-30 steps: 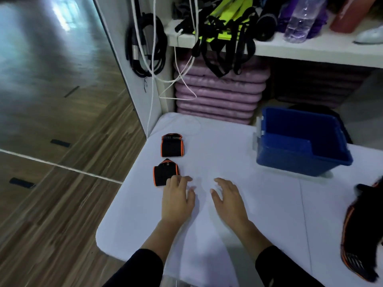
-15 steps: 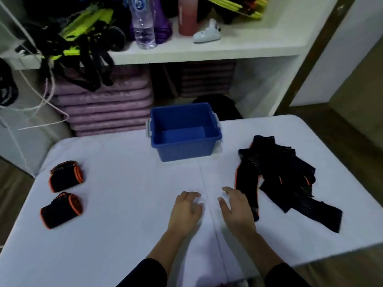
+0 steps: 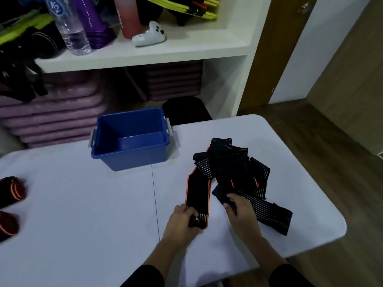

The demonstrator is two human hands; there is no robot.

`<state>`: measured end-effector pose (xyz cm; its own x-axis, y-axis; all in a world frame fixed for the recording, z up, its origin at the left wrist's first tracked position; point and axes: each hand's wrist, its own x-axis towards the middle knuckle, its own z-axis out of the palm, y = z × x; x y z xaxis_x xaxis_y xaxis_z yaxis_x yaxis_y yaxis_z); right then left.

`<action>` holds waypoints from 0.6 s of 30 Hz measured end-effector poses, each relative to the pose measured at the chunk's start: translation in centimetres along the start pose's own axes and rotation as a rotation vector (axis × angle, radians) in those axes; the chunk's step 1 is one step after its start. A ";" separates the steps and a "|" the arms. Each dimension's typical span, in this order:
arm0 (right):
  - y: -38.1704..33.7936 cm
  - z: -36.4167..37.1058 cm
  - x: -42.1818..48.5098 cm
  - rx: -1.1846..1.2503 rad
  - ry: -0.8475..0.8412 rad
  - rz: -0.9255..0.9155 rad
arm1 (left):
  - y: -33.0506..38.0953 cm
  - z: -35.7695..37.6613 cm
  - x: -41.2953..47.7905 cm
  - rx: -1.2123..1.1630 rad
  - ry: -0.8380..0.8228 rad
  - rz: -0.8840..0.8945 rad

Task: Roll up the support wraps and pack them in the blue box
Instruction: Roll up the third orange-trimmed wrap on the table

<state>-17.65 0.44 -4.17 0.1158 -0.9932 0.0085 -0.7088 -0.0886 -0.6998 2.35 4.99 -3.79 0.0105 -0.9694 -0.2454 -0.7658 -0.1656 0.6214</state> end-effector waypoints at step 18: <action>3.5 -5.6 6.4 -0.258 0.090 0.045 | 4.6 -2.6 2.5 -0.467 0.216 -0.074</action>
<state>-23.27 -6.62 -2.61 0.0256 -0.9983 0.0529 -0.8669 -0.0485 -0.4961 0.52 1.29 0.40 0.2244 -0.9591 -0.1726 -0.3898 -0.2506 0.8861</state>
